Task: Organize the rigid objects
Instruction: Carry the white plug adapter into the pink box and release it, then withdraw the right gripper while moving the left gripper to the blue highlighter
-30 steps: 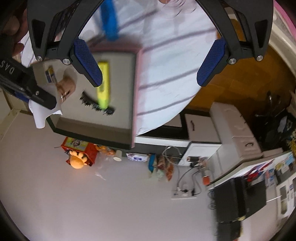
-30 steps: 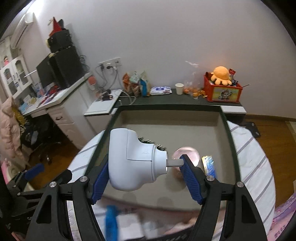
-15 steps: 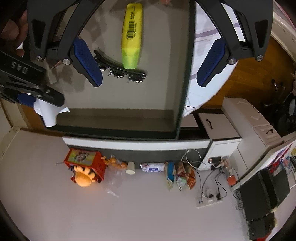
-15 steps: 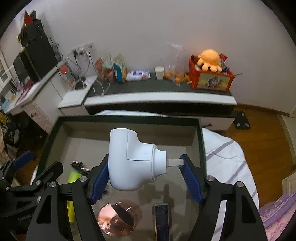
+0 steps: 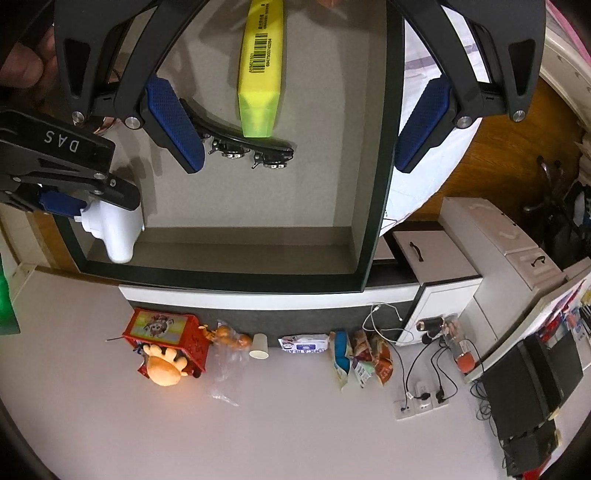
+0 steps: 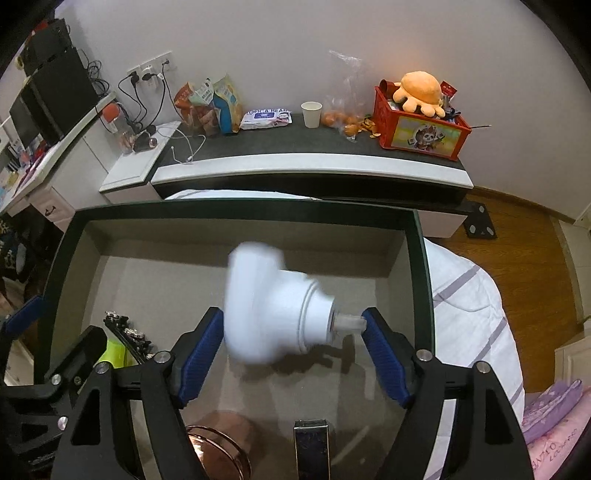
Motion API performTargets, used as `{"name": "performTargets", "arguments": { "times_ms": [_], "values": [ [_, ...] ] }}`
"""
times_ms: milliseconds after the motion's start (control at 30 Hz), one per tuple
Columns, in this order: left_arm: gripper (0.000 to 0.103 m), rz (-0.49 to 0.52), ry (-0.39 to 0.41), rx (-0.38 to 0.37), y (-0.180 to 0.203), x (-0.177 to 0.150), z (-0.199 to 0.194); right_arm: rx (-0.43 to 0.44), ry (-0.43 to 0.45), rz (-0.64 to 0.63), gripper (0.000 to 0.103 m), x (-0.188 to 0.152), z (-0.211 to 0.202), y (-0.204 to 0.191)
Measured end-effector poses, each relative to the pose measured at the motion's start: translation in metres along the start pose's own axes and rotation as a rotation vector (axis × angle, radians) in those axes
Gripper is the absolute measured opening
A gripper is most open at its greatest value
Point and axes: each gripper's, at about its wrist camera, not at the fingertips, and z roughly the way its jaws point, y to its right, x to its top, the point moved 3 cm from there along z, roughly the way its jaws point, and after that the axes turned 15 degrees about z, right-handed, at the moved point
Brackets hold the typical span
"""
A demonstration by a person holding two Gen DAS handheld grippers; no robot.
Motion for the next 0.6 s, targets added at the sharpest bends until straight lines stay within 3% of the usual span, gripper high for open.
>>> {"name": "performTargets", "arguments": {
  "times_ms": [267,600],
  "values": [
    [0.103,-0.002,0.022,-0.010,0.001,-0.011,-0.018,0.018,0.044,0.033,0.080,-0.003,-0.021,0.008],
    [0.103,0.010,0.116,0.019,0.011,-0.037,-0.099,0.072,0.179,0.036,0.081,-0.041,-0.105,0.002]
  ]
}}
